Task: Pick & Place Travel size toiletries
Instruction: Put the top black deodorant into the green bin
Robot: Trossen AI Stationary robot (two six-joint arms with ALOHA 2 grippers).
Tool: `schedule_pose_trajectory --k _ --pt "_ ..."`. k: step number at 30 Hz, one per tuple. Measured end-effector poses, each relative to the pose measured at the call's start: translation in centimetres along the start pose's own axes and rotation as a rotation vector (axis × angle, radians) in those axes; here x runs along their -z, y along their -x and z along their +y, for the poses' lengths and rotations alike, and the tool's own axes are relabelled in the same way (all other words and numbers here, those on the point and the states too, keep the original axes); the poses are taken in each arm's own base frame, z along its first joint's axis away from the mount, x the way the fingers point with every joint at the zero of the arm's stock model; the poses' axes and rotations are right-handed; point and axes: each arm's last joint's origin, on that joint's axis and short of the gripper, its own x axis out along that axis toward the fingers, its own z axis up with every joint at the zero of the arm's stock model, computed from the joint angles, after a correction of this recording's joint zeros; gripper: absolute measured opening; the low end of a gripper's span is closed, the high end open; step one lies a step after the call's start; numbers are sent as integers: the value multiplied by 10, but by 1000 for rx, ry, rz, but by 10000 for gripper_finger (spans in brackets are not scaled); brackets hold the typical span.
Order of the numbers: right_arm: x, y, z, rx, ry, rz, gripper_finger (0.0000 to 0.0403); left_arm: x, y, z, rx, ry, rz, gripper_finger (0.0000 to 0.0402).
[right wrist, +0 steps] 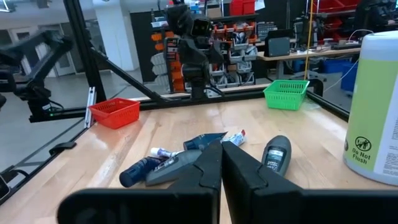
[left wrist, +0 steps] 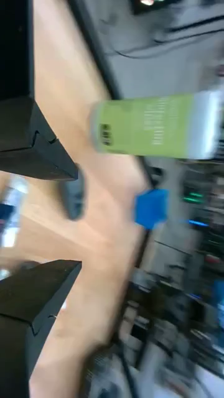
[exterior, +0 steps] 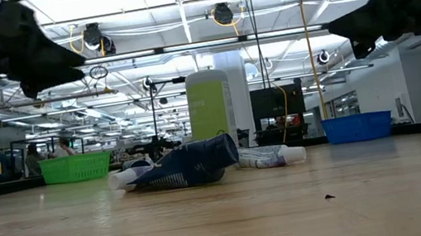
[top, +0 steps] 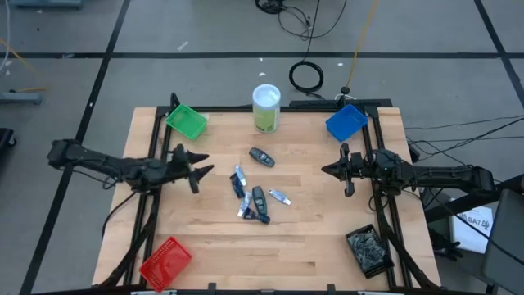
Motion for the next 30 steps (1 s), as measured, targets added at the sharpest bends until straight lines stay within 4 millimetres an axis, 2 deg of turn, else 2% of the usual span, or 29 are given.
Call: schedule_pose_trajectory --k 6,9,14,18,24,30 --pt "0 0 0 1 1 0 0 -26 -38 -8 -132 -209 294 216" --pt "0 0 0 1 2 1 0 -38 -64 -10 -145 -327 376 216" --pt "0 0 0 -1 1 3 0 -43 -110 -9 -135 -554 487 216" --pt "2 0 0 0 -2 16 0 -36 -146 -9 -74 -709 556 216" --pt "4 0 0 2 -16 42 0 -24 -191 -19 138 -873 641 216" --pt "5 -1 -1 4 -43 51 0 -39 -232 -15 217 -845 693 216"
